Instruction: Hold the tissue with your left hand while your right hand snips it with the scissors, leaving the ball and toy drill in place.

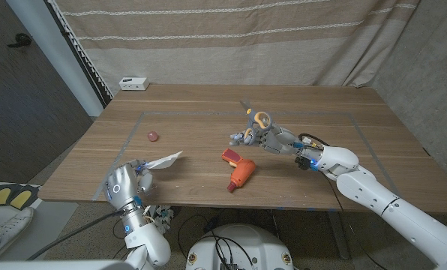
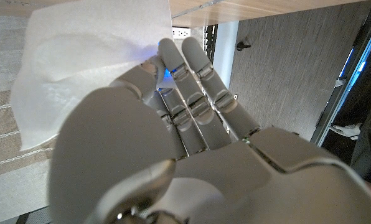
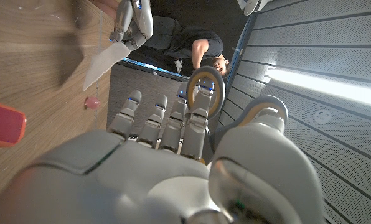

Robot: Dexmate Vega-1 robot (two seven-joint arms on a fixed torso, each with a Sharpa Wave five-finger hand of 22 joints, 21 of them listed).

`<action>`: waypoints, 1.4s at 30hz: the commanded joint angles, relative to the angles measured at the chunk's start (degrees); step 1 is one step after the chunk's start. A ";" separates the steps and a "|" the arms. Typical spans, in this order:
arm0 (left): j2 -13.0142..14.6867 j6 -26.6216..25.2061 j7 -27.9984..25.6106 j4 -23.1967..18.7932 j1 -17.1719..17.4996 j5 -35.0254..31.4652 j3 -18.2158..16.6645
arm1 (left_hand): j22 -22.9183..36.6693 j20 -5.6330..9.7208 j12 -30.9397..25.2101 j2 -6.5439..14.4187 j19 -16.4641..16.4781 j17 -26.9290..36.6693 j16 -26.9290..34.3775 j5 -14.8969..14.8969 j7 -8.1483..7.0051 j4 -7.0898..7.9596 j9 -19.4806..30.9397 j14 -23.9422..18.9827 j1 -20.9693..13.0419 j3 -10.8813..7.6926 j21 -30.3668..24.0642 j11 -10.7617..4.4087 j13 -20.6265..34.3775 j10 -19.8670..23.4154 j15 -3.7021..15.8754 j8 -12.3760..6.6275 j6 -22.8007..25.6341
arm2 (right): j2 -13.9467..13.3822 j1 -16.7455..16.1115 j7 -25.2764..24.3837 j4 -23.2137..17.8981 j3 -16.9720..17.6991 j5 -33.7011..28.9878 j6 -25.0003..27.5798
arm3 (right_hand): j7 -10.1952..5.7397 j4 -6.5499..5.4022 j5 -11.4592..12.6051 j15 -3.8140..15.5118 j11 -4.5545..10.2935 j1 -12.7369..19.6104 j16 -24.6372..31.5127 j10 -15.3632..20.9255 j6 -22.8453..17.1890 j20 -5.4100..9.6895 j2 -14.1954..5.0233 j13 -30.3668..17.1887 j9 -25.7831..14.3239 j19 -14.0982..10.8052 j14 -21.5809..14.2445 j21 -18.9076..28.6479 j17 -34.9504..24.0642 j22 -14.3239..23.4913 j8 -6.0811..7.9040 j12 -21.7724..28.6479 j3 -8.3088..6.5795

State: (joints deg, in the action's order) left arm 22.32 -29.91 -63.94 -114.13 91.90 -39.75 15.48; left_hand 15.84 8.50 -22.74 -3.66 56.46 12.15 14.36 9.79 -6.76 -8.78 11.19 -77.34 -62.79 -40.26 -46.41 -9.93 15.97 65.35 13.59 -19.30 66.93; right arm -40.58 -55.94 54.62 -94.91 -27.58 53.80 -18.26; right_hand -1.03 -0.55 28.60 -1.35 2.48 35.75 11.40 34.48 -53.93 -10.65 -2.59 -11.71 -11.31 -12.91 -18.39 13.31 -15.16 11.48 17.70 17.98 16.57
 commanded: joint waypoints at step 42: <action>-8.58 17.33 -0.06 10.90 -14.49 -3.15 2.29 | -3.53 1.63 5.62 1.87 -2.82 -1.41 -3.48 1.58 -2.73 2.00 3.39 5.82 4.70 -1.43 -3.18 -1.72 0.15 -4.63 0.08 1.55 -5.49 | -1.62 -1.10 2.18 -0.55 0.60 0.61 0.49 | 0.08 0.38 -0.29 -0.56 -0.84 -0.25 -0.07 -0.36 0.42 -0.86 -0.76 0.10 -0.26 -0.93 0.43 -0.28 0.52 -0.10 -0.91 -0.50 0.28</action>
State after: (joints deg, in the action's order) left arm 16.50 -18.82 -64.02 -104.81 78.56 -46.46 18.65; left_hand 12.61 8.08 -17.36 -1.48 54.52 10.65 11.10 10.86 -8.84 -7.00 13.81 -72.14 -58.66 -41.39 -49.42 -11.67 15.76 61.31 13.60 -17.25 61.75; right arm -41.65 -56.53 57.14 -94.74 -27.38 54.37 -17.51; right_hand -1.03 -0.41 28.38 -1.85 1.84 35.38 11.40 33.85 -53.51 -11.16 -2.96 -11.45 -11.30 -13.43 -17.89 13.31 -14.63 11.18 16.81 17.47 16.72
